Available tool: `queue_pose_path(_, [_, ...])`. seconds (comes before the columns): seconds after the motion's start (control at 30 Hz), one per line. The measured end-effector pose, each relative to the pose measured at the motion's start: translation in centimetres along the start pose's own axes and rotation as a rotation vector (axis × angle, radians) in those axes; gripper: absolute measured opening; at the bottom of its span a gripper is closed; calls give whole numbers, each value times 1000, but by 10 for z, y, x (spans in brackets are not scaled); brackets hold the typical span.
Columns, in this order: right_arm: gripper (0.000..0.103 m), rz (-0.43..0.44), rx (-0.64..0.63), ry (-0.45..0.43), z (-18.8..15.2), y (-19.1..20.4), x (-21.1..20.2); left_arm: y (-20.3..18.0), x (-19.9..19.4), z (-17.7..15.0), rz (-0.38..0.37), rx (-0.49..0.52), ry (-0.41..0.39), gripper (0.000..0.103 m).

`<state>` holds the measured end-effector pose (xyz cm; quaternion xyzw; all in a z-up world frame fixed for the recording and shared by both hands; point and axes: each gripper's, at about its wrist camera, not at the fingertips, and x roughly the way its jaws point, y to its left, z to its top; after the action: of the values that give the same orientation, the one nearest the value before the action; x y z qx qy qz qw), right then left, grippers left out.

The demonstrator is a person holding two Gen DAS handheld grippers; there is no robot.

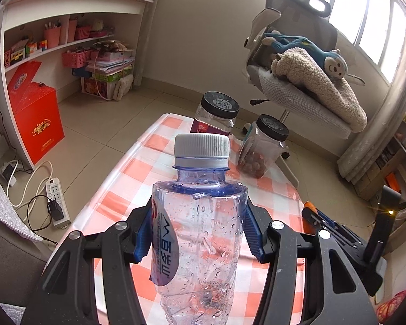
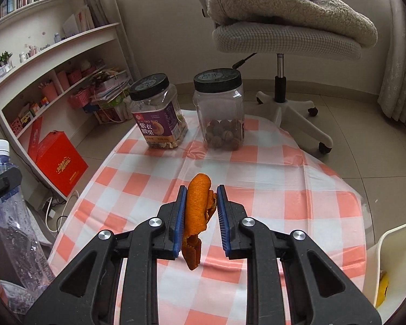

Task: Collect trash
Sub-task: 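Carry the peel and bottle over the white bin with both tools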

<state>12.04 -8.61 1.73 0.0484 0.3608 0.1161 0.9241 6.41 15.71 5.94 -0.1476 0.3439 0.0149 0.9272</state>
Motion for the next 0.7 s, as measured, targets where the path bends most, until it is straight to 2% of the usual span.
queue_pose_path(0.3, [21,6,-2,-78,-9,-22,-52,-32,-2,-14,-24,85,-21,55])
queue_pose_path(0.7, [21,-82,64,-158,-24,-81,-100,-87,4,-29,-84,160,-20,55])
